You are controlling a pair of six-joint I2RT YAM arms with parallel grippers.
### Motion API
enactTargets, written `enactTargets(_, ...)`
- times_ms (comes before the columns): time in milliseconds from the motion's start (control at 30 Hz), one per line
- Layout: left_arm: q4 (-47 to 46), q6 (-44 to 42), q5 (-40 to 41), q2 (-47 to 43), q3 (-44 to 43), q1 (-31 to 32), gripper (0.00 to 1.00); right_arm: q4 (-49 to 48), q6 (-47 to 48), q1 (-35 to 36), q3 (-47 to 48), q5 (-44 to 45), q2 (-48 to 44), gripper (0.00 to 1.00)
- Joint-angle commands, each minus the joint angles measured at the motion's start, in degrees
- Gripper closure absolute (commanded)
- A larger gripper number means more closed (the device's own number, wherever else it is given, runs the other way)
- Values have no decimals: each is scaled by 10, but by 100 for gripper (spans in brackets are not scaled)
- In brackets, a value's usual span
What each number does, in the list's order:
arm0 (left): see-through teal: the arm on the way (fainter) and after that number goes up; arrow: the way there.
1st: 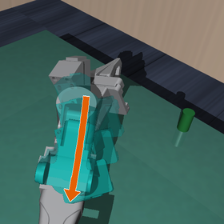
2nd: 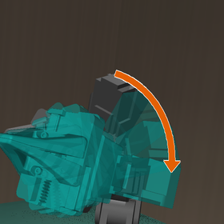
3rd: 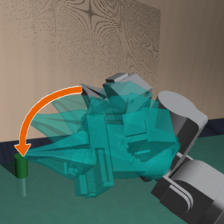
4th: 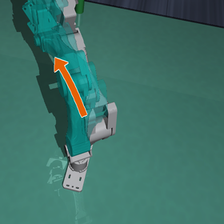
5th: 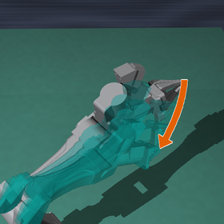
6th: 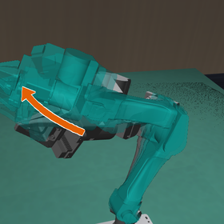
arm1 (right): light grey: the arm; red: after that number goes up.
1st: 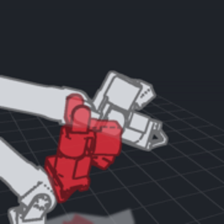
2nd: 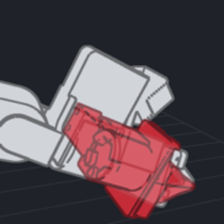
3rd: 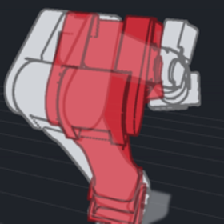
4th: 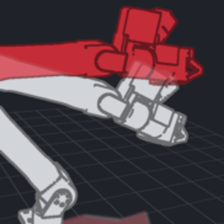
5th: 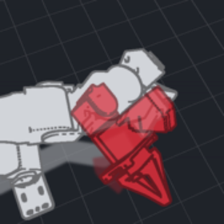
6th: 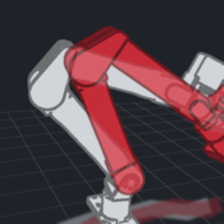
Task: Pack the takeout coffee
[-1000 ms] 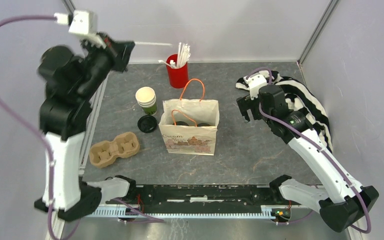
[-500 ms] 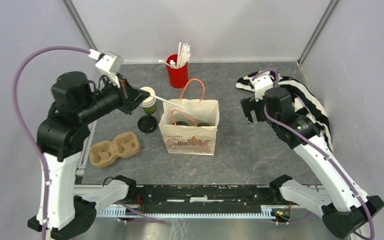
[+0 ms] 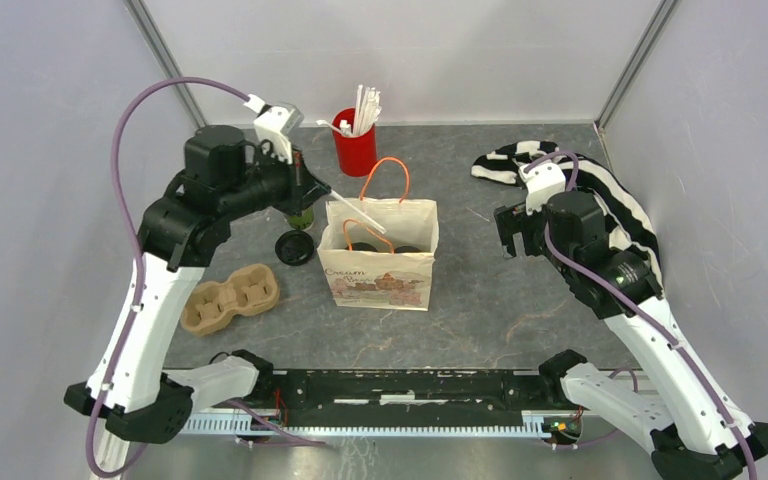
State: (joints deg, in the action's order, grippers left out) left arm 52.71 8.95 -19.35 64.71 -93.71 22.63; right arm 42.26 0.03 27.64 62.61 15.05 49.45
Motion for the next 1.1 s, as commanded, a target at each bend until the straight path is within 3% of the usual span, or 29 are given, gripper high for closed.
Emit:
enactTargets(0, -48, -20, 108, 18, 9, 79, 98, 2, -18, 1, -10, 3, -13, 2)
enactTargets(200, -99, -15, 228, 18, 64, 143, 98, 5, -22, 2, -18, 1, -22, 2)
enactTargets(467, -142, -19, 291, 58, 82, 191, 98, 4, -5, 1, -27, -3, -14, 2)
enactTargets(633, -155, -15, 291, 82, 96, 209, 96, -10, -5, 1, -36, -19, -5, 2)
enactTargets(800, -144, 1, 305, 66, 104, 211, 58, -17, -16, 2, -37, -34, 4, 2)
enactTargets(933, -89, 6, 301, 92, 47, 210, 39, -15, -20, 1, -28, -37, 13, 2)
enactTargets(1067, -87, 23, 284, 106, -9, 197, 30, -15, -15, 1, -28, -34, 29, 2)
